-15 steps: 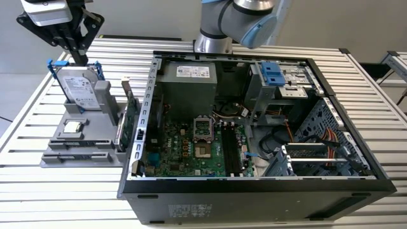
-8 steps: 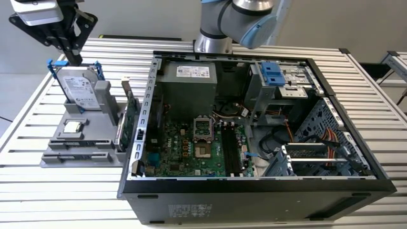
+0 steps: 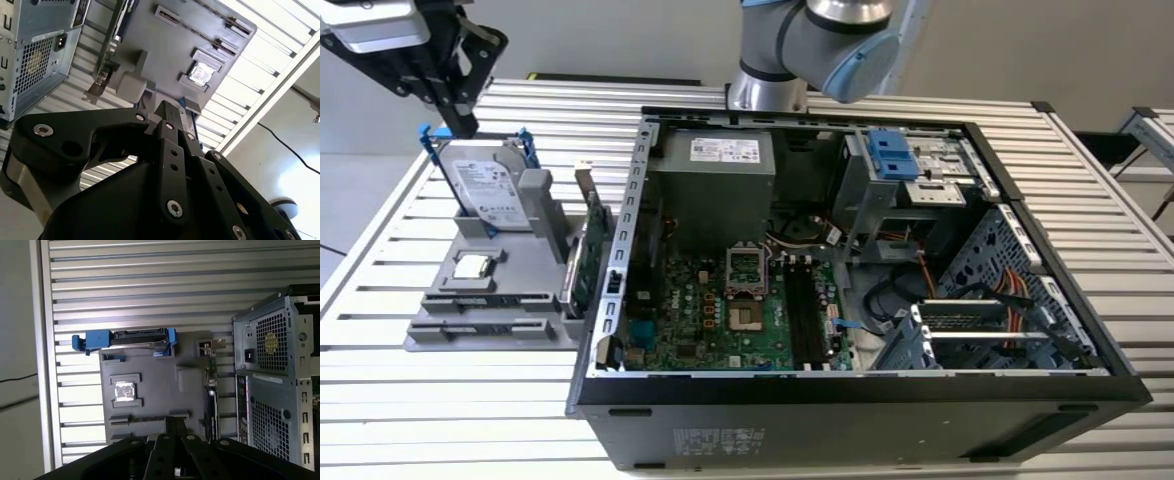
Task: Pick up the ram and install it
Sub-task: 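Reach for the ram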
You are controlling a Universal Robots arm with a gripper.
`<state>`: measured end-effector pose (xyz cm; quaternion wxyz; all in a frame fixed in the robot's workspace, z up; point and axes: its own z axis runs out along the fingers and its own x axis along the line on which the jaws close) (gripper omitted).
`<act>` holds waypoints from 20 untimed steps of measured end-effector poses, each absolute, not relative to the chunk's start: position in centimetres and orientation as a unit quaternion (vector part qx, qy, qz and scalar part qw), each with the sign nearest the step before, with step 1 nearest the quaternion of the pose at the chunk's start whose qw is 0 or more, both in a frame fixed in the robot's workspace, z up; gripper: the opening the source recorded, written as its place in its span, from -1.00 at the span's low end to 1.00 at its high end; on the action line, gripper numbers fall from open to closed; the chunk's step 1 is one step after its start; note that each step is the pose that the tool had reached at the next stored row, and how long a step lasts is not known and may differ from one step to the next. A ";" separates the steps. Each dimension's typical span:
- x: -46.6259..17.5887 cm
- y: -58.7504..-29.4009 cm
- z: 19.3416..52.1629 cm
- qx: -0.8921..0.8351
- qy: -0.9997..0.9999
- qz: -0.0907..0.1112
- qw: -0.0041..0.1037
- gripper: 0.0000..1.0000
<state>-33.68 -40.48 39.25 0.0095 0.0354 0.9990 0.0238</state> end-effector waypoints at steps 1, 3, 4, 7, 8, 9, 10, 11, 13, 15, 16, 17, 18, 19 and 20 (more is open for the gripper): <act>-33.8 -40.5 39.2 0.035 0.999 0.024 0.010 -1.00; -34.2 -40.5 39.2 0.035 0.999 0.024 0.010 -1.00; -34.3 -40.5 39.2 0.035 0.999 0.024 0.010 -1.00; -34.8 -40.5 39.2 0.035 0.999 0.024 0.010 -1.00; -35.0 -40.5 39.2 0.035 0.999 0.024 0.010 -1.00; -35.1 -40.5 39.2 0.035 0.999 0.024 0.009 -1.00; -35.2 -40.5 39.2 0.034 0.999 0.024 0.009 -1.00; -35.4 -40.5 39.2 0.033 0.999 0.024 0.009 -1.00; -35.5 -40.5 39.2 0.030 0.999 0.024 0.009 -1.00; -35.7 -40.5 39.2 0.022 0.999 0.024 0.009 -1.00; -35.7 -40.5 39.2 0.017 1.000 0.024 0.009 -1.00; -35.8 -40.5 39.2 0.013 1.000 0.024 0.009 -1.00; -35.9 -40.5 39.2 0.008 1.000 0.024 0.009 -1.00; -35.9 -40.5 39.2 0.004 1.000 0.024 0.009 -1.00; -36.0 -40.5 39.2 0.001 1.000 0.024 0.009 -1.00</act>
